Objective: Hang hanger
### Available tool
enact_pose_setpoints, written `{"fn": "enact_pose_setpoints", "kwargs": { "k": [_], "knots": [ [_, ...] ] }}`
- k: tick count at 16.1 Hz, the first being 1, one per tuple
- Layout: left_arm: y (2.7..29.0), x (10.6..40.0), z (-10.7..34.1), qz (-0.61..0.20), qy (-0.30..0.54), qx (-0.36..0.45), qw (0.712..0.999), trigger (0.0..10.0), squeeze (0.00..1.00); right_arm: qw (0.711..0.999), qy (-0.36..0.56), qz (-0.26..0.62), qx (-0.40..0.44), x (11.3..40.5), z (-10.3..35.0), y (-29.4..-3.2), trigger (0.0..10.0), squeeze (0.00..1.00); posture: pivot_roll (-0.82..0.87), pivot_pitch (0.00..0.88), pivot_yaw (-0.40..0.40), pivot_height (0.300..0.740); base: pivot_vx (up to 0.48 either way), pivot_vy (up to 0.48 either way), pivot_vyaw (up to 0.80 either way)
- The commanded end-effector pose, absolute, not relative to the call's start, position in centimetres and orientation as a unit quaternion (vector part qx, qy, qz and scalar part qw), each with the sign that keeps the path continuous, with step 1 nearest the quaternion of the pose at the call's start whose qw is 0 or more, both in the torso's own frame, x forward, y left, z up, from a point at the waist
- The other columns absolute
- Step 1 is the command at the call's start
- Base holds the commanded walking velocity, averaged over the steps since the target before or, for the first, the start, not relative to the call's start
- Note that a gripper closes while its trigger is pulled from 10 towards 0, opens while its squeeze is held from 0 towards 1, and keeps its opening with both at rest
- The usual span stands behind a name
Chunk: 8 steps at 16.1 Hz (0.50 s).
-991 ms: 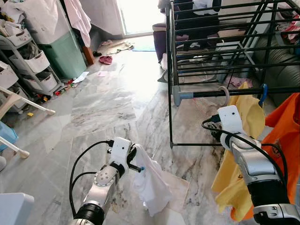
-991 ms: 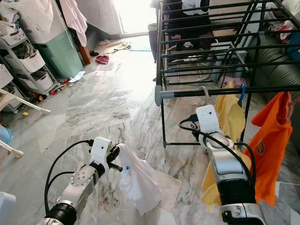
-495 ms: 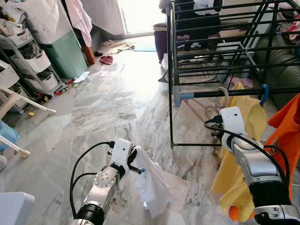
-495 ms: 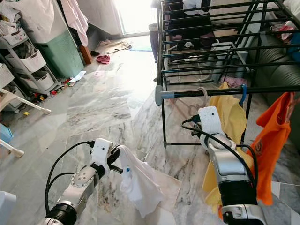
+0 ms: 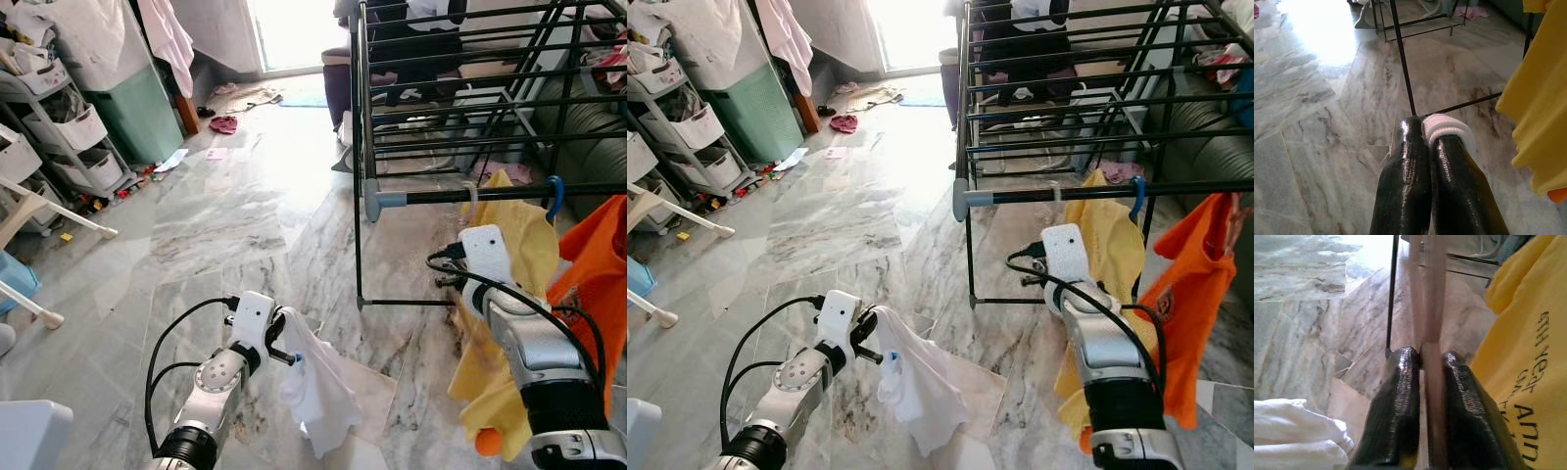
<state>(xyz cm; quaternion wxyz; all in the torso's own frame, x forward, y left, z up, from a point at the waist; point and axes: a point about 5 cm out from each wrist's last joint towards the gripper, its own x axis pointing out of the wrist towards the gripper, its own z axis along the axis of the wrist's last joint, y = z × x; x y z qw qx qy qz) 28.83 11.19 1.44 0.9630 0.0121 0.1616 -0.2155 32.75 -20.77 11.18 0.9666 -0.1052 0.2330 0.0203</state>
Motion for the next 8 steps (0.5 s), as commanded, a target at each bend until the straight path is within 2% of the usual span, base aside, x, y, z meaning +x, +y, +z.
{"fn": "enact_pose_setpoints", "kwargs": {
  "k": [1, 2, 3, 4, 5, 6, 7, 8],
  "knots": [
    [12.0, 29.2, 1.7, -0.204, 0.158, 0.024, 0.966, 10.0, 0.0, 0.968, 0.23, 0.013, -0.103, 32.9, 11.2, -20.7, 1.5, 0.0, -0.26, 0.0, 0.137, 0.74, 0.0, 0.0, 0.0],
    [12.2, 29.3, 1.8, -0.2, 0.155, 0.024, 0.967, 10.0, 0.0, 0.97, 0.221, -0.004, -0.1, 33.1, 11.4, -20.9, 2.2, 0.0, -0.26, 0.0, 0.137, 0.74, 0.0, 0.0, 0.0],
    [12.2, 29.4, 1.9, -0.199, 0.155, 0.025, 0.967, 10.0, 0.0, 0.971, 0.219, -0.007, -0.1, 33.1, 11.5, -20.9, 2.2, 0.0, -0.26, 0.0, 0.137, 0.74, 0.0, 0.0, 0.0],
    [12.2, 29.4, 1.9, -0.2, 0.155, 0.025, 0.967, 10.0, 0.0, 0.971, 0.219, -0.005, -0.099, 33.1, 11.4, -20.7, 3.9, 0.0, -0.26, 0.0, 0.137, 0.74, 0.0, 0.0, 0.0],
    [12.1, 29.4, 1.8, -0.201, 0.155, 0.025, 0.967, 10.0, 0.0, 0.97, 0.221, -0.002, -0.099, 33.0, 11.1, -20.2, 4.7, 0.0, -0.26, 0.0, 0.138, 0.74, 0.0, 0.0, 0.0],
    [12.1, 29.3, 1.8, -0.202, 0.156, 0.025, 0.967, 10.0, 0.0, 0.97, 0.223, -0.002, -0.098, 32.8, 10.8, -20.0, 6.5, 0.0, -0.26, 0.0, 0.139, 0.74, 0.0, 0.0, 0.0],
    [12.0, 29.2, 1.7, -0.203, 0.156, 0.026, 0.966, 10.0, 0.0, 0.97, 0.224, -0.002, -0.098, 32.8, 10.7, -19.9, 7.0, 0.0, -0.26, 0.0, 0.14, 0.74, 0.0, 0.0, 0.0],
    [12.0, 29.2, 1.7, -0.203, 0.157, 0.027, 0.966, 10.0, 0.0, 0.97, 0.225, -0.004, -0.098, 32.7, 10.5, -19.9, 5.7, 0.0, -0.26, 0.0, 0.141, 0.74, 0.0, 0.0, 0.0]
  ]
}}
